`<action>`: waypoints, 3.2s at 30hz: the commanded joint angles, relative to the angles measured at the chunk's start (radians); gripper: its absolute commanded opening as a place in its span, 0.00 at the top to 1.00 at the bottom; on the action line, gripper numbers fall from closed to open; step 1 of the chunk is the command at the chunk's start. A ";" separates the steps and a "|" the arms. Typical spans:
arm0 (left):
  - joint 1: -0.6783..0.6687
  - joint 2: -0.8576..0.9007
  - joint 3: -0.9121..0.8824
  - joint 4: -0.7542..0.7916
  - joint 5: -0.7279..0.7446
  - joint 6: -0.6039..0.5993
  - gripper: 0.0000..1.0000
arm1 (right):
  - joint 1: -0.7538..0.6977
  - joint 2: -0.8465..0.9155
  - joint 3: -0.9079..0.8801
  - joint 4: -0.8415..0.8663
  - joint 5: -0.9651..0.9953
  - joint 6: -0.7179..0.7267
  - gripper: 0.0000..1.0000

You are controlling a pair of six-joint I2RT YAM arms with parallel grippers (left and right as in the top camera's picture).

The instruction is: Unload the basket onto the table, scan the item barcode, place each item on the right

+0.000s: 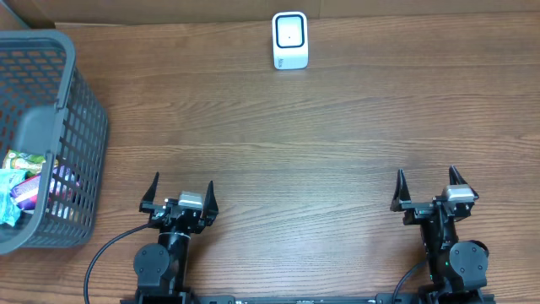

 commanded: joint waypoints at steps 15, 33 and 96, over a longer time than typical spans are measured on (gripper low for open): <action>-0.003 -0.010 -0.006 0.001 -0.006 0.011 0.00 | -0.004 -0.012 -0.011 0.004 -0.002 -0.002 0.00; -0.003 -0.010 -0.006 0.001 -0.006 0.011 0.00 | -0.004 -0.012 -0.011 0.004 -0.002 -0.002 0.00; -0.003 0.148 0.265 -0.040 -0.048 -0.022 0.01 | -0.006 -0.012 0.006 0.131 0.081 -0.084 0.00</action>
